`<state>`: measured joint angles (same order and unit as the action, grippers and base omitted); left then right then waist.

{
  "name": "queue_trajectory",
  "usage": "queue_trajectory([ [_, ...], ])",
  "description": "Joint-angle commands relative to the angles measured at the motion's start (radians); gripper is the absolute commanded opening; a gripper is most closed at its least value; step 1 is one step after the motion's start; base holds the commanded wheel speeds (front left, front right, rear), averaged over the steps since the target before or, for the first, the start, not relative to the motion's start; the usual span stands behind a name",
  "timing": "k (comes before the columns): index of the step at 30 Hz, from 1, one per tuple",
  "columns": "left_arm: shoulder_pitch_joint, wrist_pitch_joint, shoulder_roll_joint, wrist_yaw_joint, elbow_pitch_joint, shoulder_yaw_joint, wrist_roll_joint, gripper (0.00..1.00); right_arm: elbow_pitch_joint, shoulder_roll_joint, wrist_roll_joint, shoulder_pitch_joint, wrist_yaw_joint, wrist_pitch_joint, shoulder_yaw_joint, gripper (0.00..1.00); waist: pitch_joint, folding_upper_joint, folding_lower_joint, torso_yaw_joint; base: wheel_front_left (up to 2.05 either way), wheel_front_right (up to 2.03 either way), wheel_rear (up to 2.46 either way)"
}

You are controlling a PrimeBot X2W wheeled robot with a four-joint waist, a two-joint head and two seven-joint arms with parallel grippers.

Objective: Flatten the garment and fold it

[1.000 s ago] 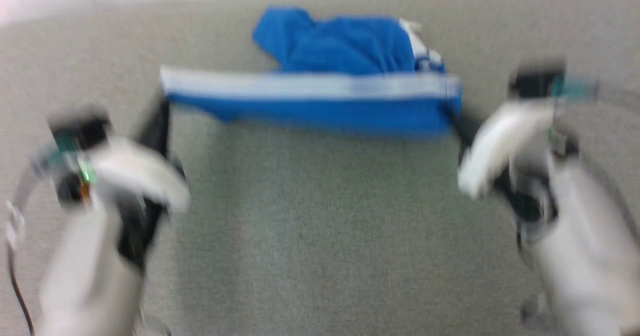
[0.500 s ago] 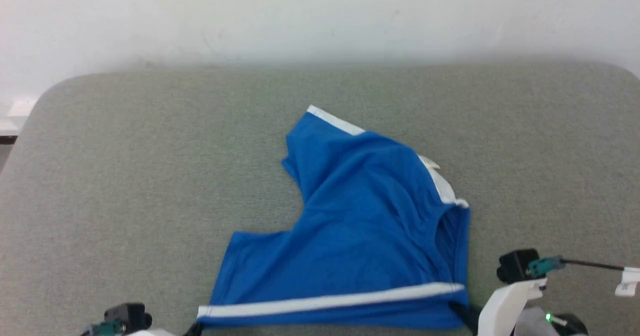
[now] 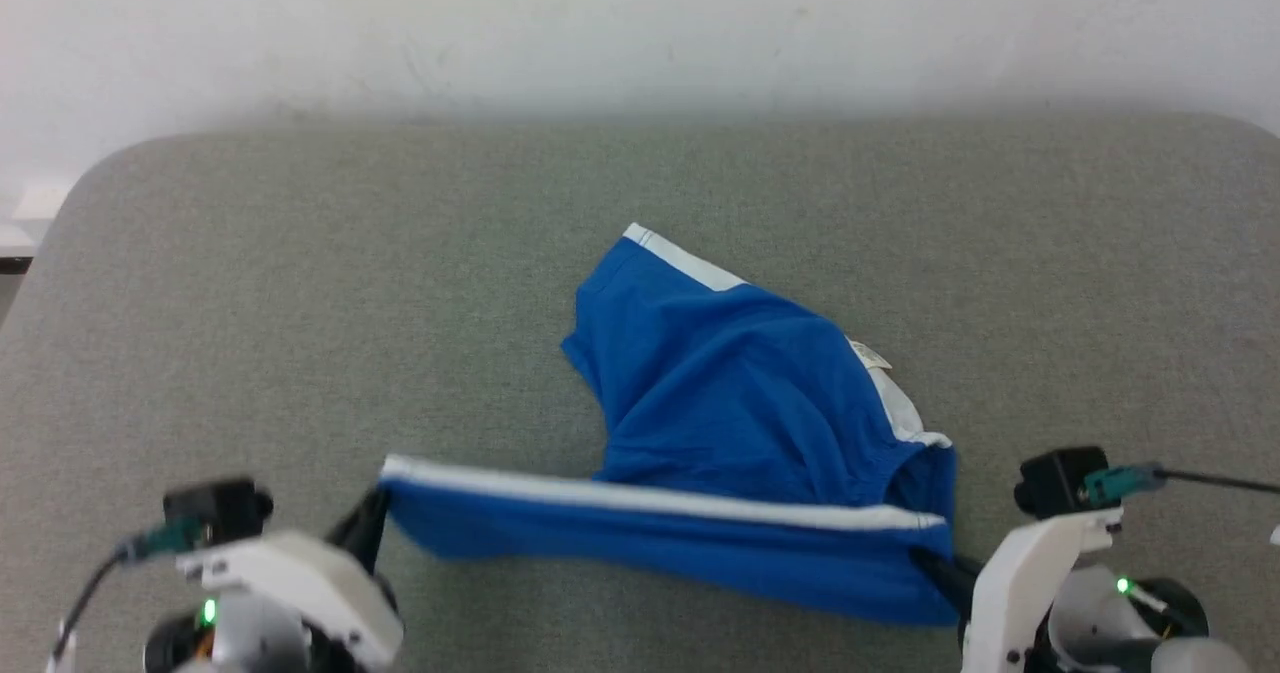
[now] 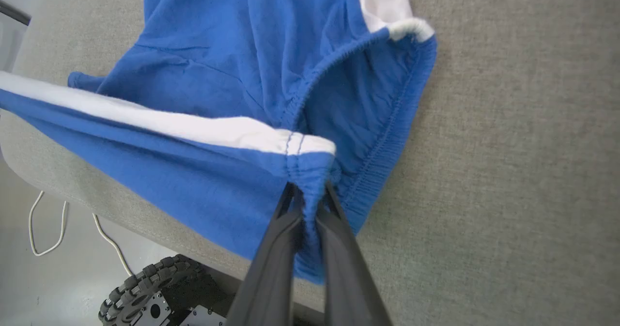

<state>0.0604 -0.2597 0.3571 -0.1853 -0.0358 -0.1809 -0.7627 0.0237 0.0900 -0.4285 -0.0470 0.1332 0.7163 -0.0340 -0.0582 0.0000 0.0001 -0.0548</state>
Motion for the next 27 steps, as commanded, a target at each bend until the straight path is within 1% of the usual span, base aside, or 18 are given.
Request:
queue_trajectory([
  [1, -0.052, 0.003, 0.014, 0.005, -0.005, 0.003, 0.015, 0.00, 0.010, 0.002, 0.012, 0.022, -0.002, 0.006, 0.014, 0.00, -0.028, 0.0000, -0.0001, 0.008, 0.00, 0.00, 0.00],
  [3, -0.144, -0.001, 0.020, 0.030, 0.006, -0.011, 0.028, 0.00, 0.025, -0.005, 0.019, 0.050, -0.002, 0.017, 0.024, 0.00, -0.054, 0.0000, -0.0001, 0.015, 0.00, 0.00, 0.00],
  [5, -0.241, 0.003, 0.027, 0.070, 0.037, -0.028, 0.041, 0.00, 0.037, -0.012, 0.029, 0.082, -0.002, 0.024, 0.028, 0.00, -0.083, 0.0000, -0.0001, 0.026, 0.00, 0.00, 0.00],
  [8, -0.383, -0.012, 0.036, 0.122, 0.118, -0.059, 0.061, 0.00, 0.040, -0.018, 0.051, 0.133, -0.002, 0.038, 0.025, 0.00, -0.136, 0.0000, -0.0001, 0.051, 0.00, 0.00, 0.00],
  [13, -0.596, -0.018, 0.020, 0.184, 0.270, -0.101, 0.090, 0.00, 0.029, -0.030, 0.074, 0.209, -0.002, 0.061, 0.029, 0.00, -0.216, 0.0000, -0.0001, 0.097, 0.00, 0.00, 0.00],
  [20, -0.799, -0.023, -0.017, 0.236, 0.461, -0.156, 0.125, 0.00, 0.015, -0.038, 0.098, 0.281, -0.002, 0.067, 0.040, 0.00, -0.311, 0.0000, -0.0001, 0.159, 0.00, 0.00, 0.00],
  [24, -0.872, -0.019, -0.032, 0.252, 0.552, -0.176, 0.138, 0.00, 0.000, -0.039, 0.111, 0.311, -0.002, 0.066, 0.035, 0.00, -0.342, 0.0000, -0.0001, 0.190, 0.00, 0.00, 0.00],
  [27, -0.905, -0.001, -0.039, 0.259, 0.605, -0.178, 0.138, 0.00, -0.013, -0.039, 0.138, 0.329, -0.002, 0.057, 0.009, 0.00, -0.355, 0.0000, -0.0001, 0.214, 0.00, 0.00, 0.00],
])
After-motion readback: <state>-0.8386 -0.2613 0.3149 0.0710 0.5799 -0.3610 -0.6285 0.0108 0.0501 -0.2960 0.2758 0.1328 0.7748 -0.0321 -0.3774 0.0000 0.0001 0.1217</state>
